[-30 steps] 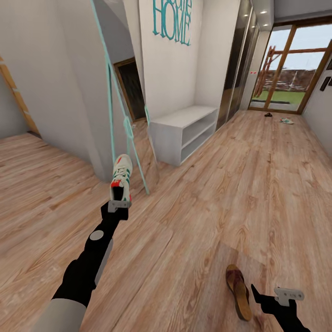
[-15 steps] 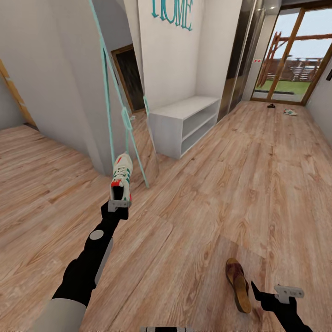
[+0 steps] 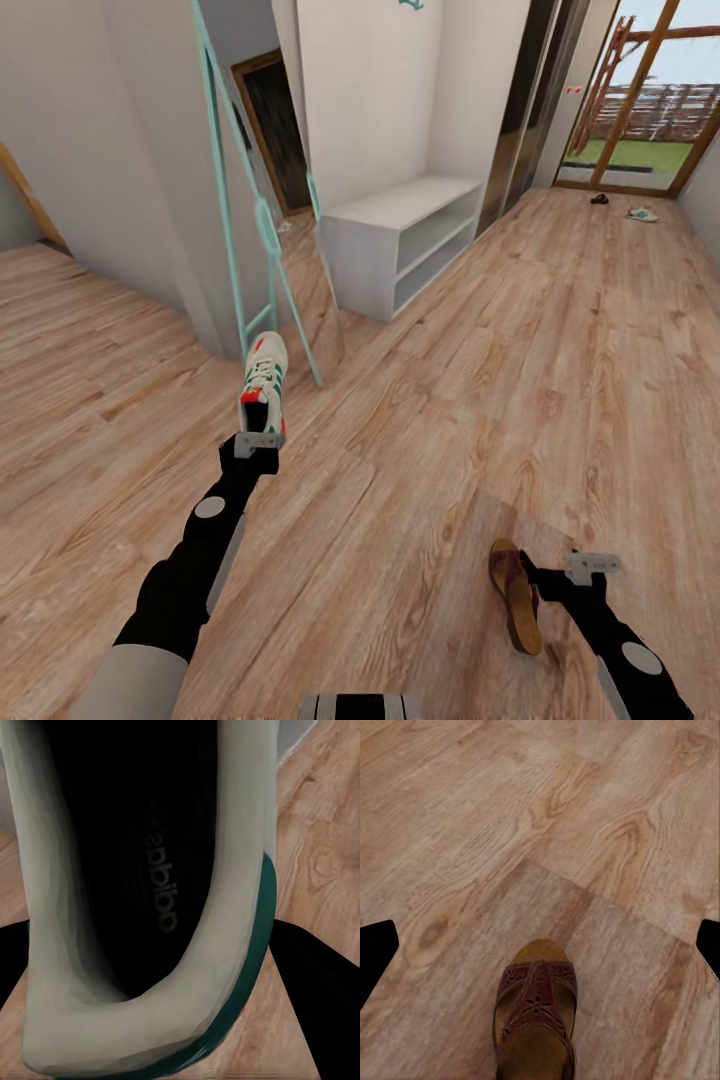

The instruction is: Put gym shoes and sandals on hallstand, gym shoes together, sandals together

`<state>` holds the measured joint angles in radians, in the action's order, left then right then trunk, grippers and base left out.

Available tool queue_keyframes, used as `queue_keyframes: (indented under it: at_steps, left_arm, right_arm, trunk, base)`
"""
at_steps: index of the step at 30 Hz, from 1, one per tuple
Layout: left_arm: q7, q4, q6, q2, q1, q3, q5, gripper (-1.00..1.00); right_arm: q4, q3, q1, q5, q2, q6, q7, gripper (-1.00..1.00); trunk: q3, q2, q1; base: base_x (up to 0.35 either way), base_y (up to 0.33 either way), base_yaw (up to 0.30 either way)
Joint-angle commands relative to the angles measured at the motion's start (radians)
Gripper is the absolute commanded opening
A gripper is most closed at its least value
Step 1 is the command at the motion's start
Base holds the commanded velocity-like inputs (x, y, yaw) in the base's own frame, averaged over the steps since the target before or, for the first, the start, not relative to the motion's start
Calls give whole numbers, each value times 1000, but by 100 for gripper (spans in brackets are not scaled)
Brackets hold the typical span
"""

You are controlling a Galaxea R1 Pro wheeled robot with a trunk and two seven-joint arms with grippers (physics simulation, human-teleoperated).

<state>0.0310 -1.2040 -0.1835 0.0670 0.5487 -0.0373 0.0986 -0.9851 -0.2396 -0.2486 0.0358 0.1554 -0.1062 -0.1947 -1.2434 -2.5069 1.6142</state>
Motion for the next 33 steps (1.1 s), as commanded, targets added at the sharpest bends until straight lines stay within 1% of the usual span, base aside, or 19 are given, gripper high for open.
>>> queue_keyframes:
  at_steps: [1, 2, 4, 8, 24, 30, 33]
  left_arm:
    - [3, -2, -6, 0, 1, -1, 10, -100]
    - [3, -2, -5, 0, 1, -1, 10, -100]
    - [3, -2, -5, 1, 2, -1, 10, -100]
    - [3, -2, -5, 0, 2, 0, 10, -100]
    - [3, -2, -6, -2, 2, 0, 10, -100]
    - [3, -2, -7, -1, 3, 0, 10, -100]
    - [3, -33, -8, 4, 5, 0, 10, -100]
  right_arm:
    - [9, 9, -25, 8, 0, -3, -6, 100]
    - [24, 17, -45, 11, 0, -4, -6, 100]
    - [55, 25, -67, 13, 0, -4, -7, 100]
    - [108, 31, -86, 16, 1, -7, -8, 100]
    - [148, 25, -90, 13, 1, -9, -5, 100]
    - [153, 26, -90, 13, 1, -9, -5, 100]
    - [154, 26, -90, 13, 1, -9, -5, 100]
  trunk:
    - [-5, -1, 0]
    - [-9, -1, 1]
    - [-17, -1, 2]
    - [-32, -2, 3]
    - [-94, -6, 11]
    - [-123, -7, 13]
    - [-139, -8, 15]
  base:
    - [0, 0, 0]
    - [0, 0, 0]
    - [0, 0, 0]
    - [0, 0, 0]
    - [0, 0, 0]
    - [0, 0, 0]
    - [0, 0, 0]
